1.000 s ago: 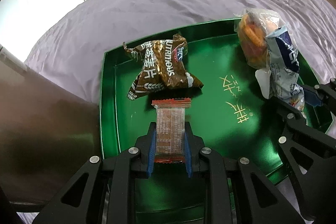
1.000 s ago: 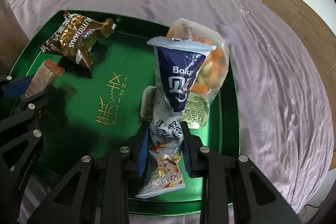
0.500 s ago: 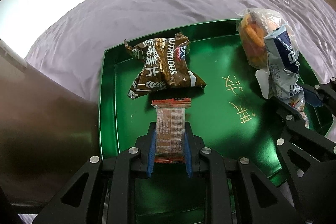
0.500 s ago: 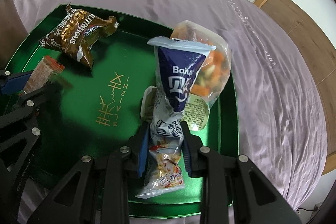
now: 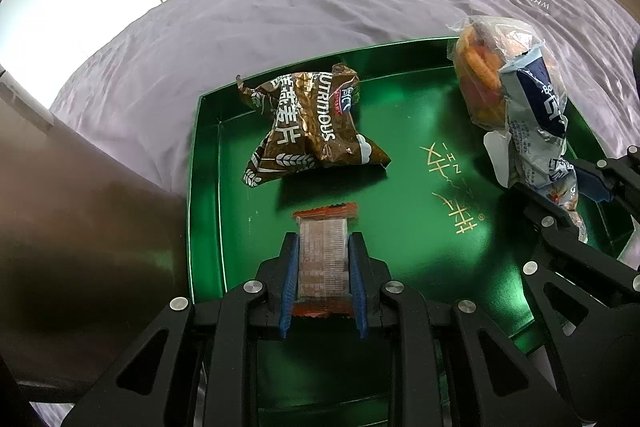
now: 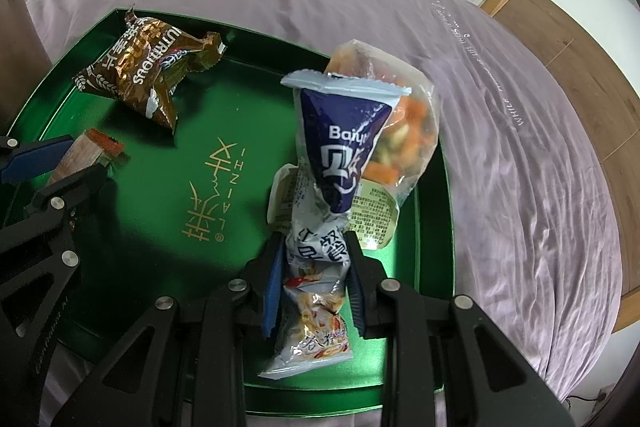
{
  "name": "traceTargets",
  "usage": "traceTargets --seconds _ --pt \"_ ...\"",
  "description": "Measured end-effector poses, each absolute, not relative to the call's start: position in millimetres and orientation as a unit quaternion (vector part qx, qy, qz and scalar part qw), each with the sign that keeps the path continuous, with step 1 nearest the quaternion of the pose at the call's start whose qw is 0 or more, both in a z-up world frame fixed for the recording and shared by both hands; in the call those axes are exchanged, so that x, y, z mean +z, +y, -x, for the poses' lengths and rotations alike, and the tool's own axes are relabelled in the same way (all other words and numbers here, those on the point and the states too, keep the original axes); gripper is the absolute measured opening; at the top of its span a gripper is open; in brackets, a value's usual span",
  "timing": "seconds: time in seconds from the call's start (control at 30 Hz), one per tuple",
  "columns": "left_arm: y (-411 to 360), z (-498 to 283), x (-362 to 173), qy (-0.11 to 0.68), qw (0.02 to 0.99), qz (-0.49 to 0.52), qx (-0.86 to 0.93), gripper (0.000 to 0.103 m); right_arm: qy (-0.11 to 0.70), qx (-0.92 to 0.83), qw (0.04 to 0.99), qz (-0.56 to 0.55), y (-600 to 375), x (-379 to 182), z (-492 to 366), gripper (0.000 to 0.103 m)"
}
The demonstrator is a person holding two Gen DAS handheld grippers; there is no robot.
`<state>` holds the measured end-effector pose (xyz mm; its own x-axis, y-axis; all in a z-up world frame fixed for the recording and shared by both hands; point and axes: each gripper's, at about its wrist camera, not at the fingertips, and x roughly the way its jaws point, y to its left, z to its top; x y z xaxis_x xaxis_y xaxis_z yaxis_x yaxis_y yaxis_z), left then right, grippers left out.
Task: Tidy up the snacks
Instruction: 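Lower the wafer bar with left tool while right tool lowers the Baiyi bag into the tray, then open both tools to release the snacks in the tray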
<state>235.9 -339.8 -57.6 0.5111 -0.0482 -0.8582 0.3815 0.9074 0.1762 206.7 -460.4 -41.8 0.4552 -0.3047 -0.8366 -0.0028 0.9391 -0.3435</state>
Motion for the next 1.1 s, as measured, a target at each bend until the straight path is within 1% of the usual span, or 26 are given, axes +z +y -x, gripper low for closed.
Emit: traceTargets --seconds 0.2,0.33,0.37,0.43,0.47,0.5,0.57,0.67,0.73,0.8,0.83,1.1 --pt "-339 -235 -56 0.477 0.852 -0.172 -0.128 0.022 0.514 -0.092 0.841 0.146 -459 -41 -206 0.001" --pt "-339 -233 -55 0.473 0.855 -0.171 -0.128 0.032 0.514 -0.092 0.841 0.145 -459 -41 -205 0.002" --pt "-339 -233 -54 0.472 0.856 -0.171 -0.128 0.033 0.514 -0.092 0.841 0.144 -460 -41 -206 0.003" --pt "-339 -232 -52 0.469 0.857 -0.169 -0.128 0.035 0.513 -0.092 0.842 0.142 -460 -41 -206 0.007" --pt "-339 -232 -50 0.468 0.858 -0.168 -0.127 0.040 0.511 -0.092 0.843 0.141 -459 -39 -205 0.017" --pt "-338 -231 -49 0.467 0.859 -0.167 -0.127 0.043 0.510 -0.092 0.844 0.140 -459 -38 -205 0.033" --pt "-337 -231 -45 0.462 0.862 -0.166 -0.125 0.047 0.505 -0.092 0.847 0.137 -459 -33 -205 0.044" --pt "-337 -232 -40 0.461 0.863 -0.165 -0.128 0.051 0.501 -0.092 0.851 0.131 -461 -26 -204 0.047" --pt "-336 -232 -35 0.458 0.865 -0.162 -0.128 0.052 0.500 -0.094 0.851 0.129 -463 -22 -202 0.052" --pt "-335 -232 -32 0.458 0.865 -0.158 -0.129 0.053 0.498 -0.097 0.852 0.130 -464 -18 -200 0.065" --pt "-335 -232 -30 0.458 0.865 -0.156 -0.130 0.053 0.496 -0.099 0.853 0.130 -465 -16 -199 0.067" --pt "-335 -222 -6 0.448 0.870 -0.143 -0.148 0.057 0.474 -0.125 0.865 0.107 -473 18 -174 0.069"
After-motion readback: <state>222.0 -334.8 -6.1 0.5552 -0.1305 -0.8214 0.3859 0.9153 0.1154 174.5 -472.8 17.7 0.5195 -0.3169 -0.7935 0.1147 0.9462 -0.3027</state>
